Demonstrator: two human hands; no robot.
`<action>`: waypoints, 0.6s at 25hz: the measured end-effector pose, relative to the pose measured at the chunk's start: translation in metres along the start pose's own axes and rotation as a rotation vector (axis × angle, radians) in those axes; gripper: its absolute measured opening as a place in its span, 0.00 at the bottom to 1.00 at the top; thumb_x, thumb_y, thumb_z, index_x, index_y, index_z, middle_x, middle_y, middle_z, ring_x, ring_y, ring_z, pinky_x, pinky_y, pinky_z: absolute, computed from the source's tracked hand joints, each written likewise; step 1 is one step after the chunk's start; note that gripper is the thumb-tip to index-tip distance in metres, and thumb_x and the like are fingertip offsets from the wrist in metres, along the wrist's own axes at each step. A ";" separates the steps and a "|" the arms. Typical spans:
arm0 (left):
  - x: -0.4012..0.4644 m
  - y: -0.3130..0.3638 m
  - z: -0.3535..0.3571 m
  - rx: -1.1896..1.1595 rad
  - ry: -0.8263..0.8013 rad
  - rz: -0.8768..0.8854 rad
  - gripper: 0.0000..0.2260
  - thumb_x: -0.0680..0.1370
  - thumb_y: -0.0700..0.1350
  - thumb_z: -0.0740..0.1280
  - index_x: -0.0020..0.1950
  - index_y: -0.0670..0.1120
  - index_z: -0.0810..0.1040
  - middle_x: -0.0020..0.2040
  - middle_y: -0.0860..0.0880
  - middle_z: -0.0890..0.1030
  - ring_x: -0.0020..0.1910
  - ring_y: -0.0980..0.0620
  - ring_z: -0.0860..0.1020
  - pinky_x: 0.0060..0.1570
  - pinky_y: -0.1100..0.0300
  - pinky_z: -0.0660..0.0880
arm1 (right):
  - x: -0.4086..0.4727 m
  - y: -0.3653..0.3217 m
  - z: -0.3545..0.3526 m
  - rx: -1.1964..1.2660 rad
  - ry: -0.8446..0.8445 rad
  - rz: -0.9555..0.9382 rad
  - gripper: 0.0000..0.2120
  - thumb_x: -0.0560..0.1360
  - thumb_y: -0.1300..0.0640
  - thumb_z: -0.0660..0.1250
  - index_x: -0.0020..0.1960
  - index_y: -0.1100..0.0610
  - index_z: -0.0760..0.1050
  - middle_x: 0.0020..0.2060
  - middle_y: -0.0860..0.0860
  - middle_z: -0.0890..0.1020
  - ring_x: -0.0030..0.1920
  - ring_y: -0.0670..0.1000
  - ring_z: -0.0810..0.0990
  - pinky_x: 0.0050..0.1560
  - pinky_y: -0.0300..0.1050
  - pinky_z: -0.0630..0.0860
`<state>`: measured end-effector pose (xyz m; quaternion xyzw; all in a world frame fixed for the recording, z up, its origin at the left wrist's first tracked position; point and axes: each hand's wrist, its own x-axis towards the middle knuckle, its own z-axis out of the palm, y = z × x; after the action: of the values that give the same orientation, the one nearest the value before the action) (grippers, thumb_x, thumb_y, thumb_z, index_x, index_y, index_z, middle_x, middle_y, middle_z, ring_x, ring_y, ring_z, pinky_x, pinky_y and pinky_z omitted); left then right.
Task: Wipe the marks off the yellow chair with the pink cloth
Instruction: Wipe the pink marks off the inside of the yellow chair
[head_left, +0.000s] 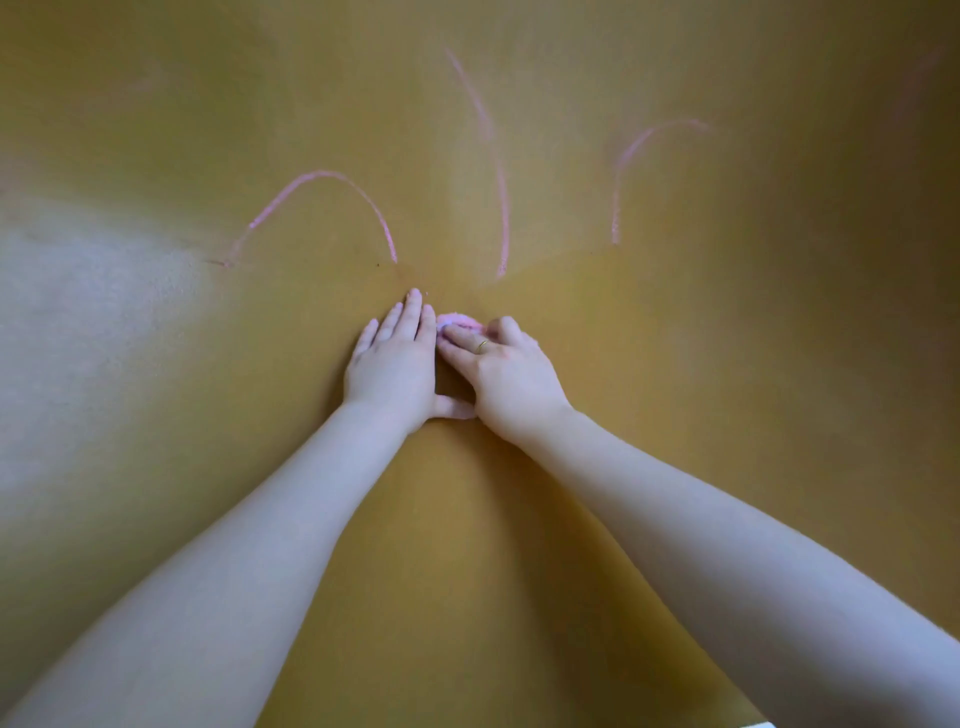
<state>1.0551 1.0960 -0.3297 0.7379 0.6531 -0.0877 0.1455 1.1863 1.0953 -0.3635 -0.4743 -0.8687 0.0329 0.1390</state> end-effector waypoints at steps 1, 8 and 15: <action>0.000 0.001 -0.001 -0.008 -0.013 -0.006 0.53 0.66 0.65 0.70 0.77 0.43 0.43 0.78 0.48 0.39 0.77 0.51 0.45 0.74 0.55 0.45 | -0.002 0.005 -0.005 0.004 -0.054 -0.032 0.20 0.70 0.61 0.68 0.62 0.57 0.76 0.60 0.50 0.79 0.45 0.61 0.74 0.43 0.50 0.74; -0.007 0.028 0.008 -0.025 -0.007 0.163 0.52 0.67 0.68 0.67 0.77 0.46 0.41 0.77 0.49 0.37 0.77 0.51 0.40 0.74 0.55 0.41 | -0.035 0.133 -0.090 -0.331 -0.028 0.371 0.20 0.76 0.65 0.58 0.64 0.49 0.72 0.64 0.46 0.74 0.54 0.60 0.67 0.48 0.49 0.63; -0.007 0.048 0.010 -0.017 -0.094 0.151 0.55 0.64 0.69 0.68 0.77 0.48 0.39 0.76 0.48 0.34 0.76 0.49 0.39 0.74 0.53 0.44 | -0.090 0.045 -0.049 -0.060 -0.134 0.236 0.27 0.67 0.63 0.48 0.59 0.52 0.76 0.57 0.45 0.80 0.44 0.59 0.70 0.47 0.54 0.73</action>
<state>1.1027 1.0811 -0.3325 0.7788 0.5889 -0.1058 0.1884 1.2820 1.0416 -0.3443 -0.5740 -0.8147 0.0545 0.0614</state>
